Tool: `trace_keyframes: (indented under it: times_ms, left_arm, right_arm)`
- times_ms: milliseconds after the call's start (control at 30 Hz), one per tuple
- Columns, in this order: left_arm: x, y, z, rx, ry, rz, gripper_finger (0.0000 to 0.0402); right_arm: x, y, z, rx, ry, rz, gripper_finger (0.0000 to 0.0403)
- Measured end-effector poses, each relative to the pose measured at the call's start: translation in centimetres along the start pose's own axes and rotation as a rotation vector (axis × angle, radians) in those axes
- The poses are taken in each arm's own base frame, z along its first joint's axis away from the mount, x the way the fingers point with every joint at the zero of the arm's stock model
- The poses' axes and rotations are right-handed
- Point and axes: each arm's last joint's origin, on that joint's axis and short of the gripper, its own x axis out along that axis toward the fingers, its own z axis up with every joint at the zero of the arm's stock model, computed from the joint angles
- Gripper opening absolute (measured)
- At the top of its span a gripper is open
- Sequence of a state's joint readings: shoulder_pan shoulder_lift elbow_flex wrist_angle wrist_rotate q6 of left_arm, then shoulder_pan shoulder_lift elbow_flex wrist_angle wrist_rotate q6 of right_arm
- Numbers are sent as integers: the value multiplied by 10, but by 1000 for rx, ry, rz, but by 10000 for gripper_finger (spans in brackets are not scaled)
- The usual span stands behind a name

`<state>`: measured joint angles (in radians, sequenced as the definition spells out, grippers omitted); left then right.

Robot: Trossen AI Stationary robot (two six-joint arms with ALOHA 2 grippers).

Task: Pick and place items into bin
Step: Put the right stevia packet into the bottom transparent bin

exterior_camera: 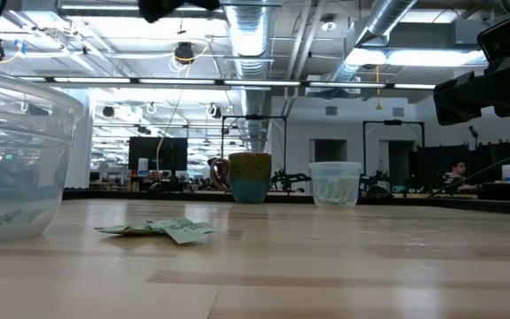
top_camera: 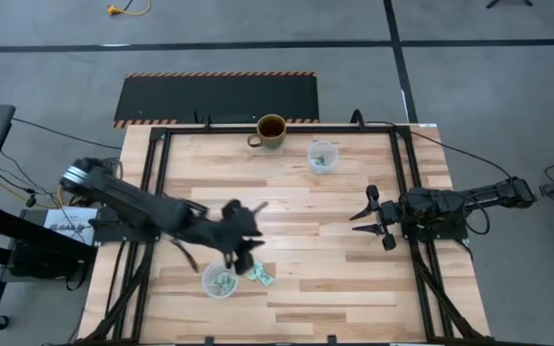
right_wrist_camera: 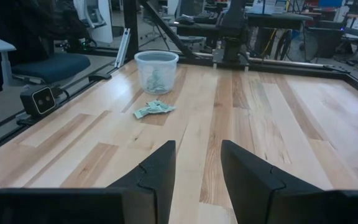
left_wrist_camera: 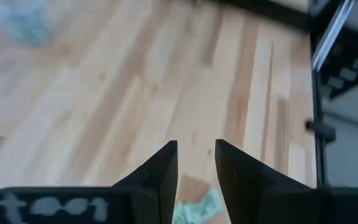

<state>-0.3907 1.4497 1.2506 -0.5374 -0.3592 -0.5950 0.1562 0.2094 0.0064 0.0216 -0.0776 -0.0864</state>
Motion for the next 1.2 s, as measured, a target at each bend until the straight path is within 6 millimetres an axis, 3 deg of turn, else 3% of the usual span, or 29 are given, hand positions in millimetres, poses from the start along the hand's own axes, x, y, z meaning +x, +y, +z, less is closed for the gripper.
trace_keyframes:
  times_ms: [233, 533, 867, 1200]
  left_arm:
    - [46, -23, 5, 58, 236, 21, 96]
    - [76, -38, 6, 57, 325, 20, 96]
    - [112, -37, -23, 57, 520, 31, 97]
    - [135, -33, -50, 57, 684, 87, 97]
  right_arm:
    - [0, 0, 0, 0, 0, 0, 123]
    - [0, 0, 0, 0, 0, 0, 123]
    - [0, 0, 0, 0, 0, 0, 123]
    - [0, 0, 1, 0, -6, -1, 123]
